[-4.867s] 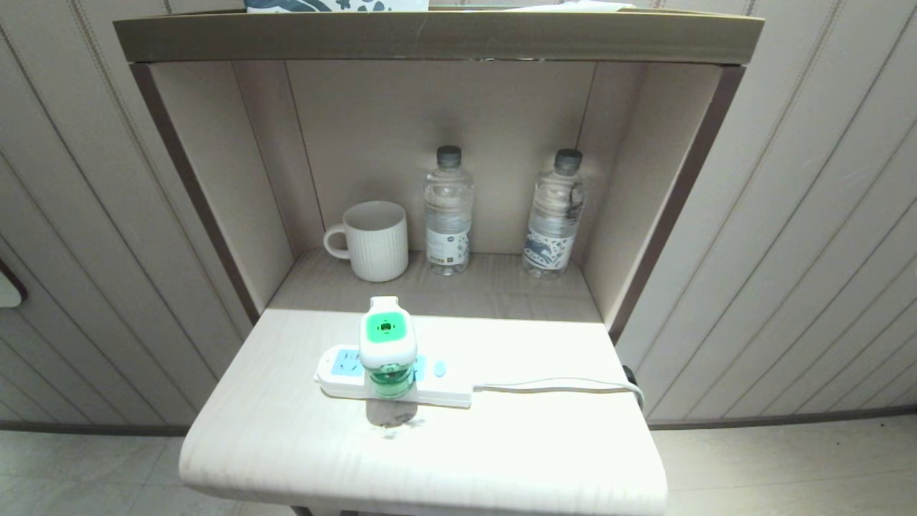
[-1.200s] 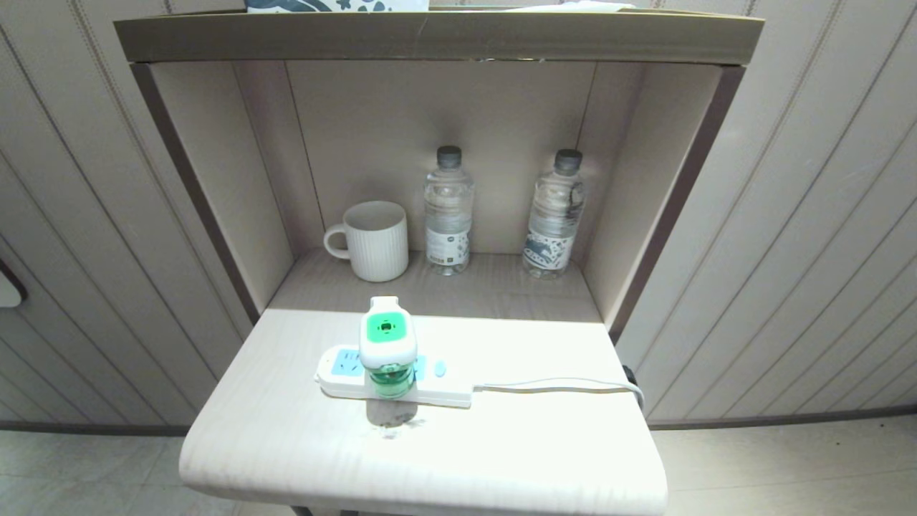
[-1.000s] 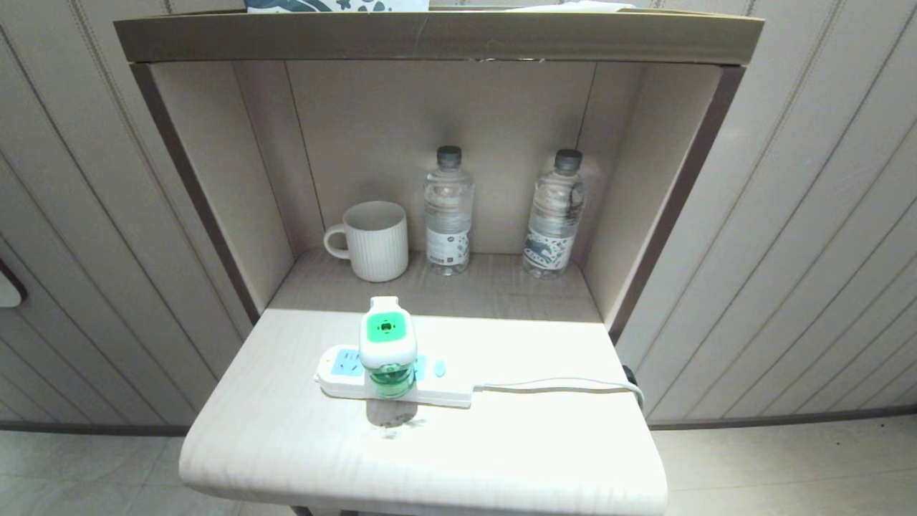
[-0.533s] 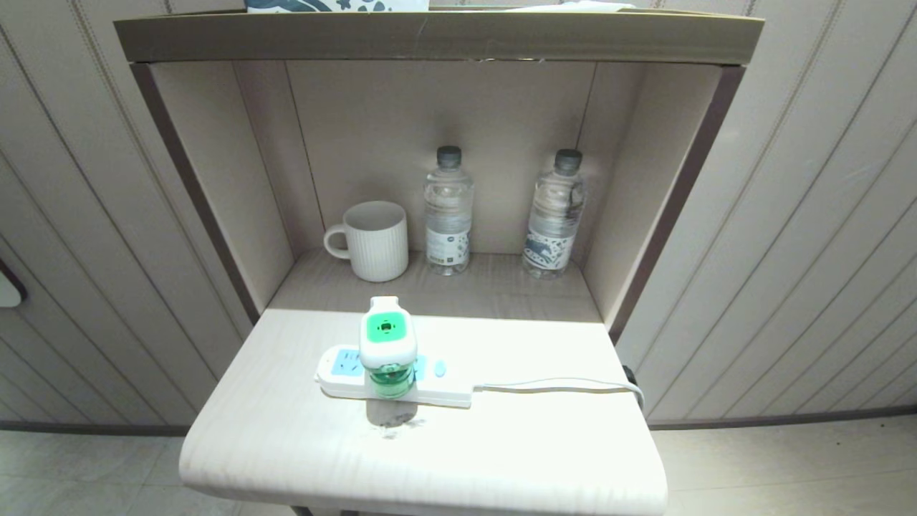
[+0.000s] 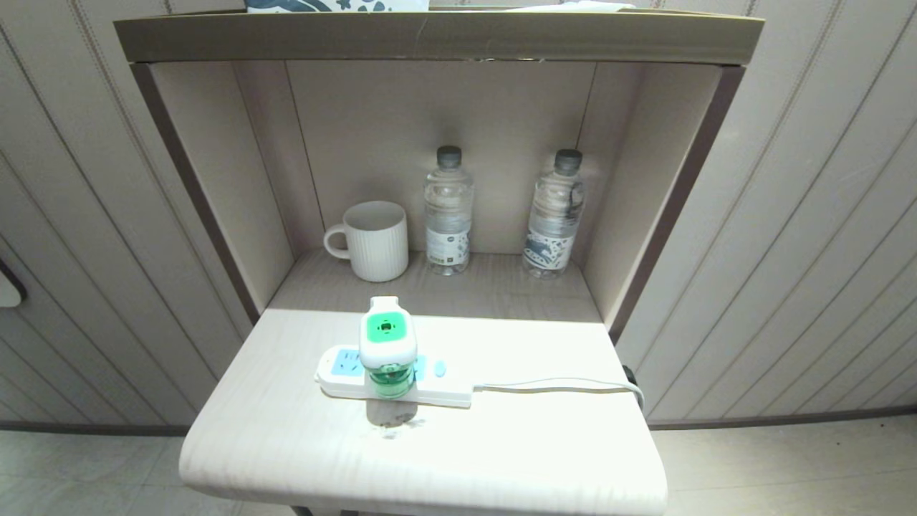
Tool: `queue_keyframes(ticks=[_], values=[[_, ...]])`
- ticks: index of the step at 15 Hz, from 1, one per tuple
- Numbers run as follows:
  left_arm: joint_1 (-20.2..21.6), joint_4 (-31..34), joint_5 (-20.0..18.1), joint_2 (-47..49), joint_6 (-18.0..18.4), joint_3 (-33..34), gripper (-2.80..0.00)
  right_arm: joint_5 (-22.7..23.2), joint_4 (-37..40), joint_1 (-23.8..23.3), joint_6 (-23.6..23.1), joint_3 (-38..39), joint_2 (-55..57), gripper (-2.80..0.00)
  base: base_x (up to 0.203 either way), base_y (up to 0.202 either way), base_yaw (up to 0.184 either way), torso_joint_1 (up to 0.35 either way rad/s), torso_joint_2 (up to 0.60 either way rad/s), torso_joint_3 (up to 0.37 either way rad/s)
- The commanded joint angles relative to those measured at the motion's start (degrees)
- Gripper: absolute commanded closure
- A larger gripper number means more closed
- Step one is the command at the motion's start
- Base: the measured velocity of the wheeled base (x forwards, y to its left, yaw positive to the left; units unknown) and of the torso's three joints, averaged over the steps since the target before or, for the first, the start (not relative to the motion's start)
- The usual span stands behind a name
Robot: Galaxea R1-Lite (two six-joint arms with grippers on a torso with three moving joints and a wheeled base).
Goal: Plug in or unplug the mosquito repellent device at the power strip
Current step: Pick up the mosquito repellent liquid
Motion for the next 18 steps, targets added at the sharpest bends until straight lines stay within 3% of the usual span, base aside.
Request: queue_keyframes(ticks=[1, 18], values=[[0.0, 0.0, 0.0, 0.1, 0.0, 0.0, 0.0, 0.0, 0.0, 0.0, 0.0, -0.1, 0.1, 0.0, 0.0, 0.0, 0.0, 0.0, 0.0, 0.0], [0.0, 0.0, 0.0, 0.1, 0.0, 0.0, 0.0, 0.0, 0.0, 0.0, 0.0, 0.0, 0.1, 0.0, 0.0, 0.0, 0.0, 0.0, 0.0, 0.0]])
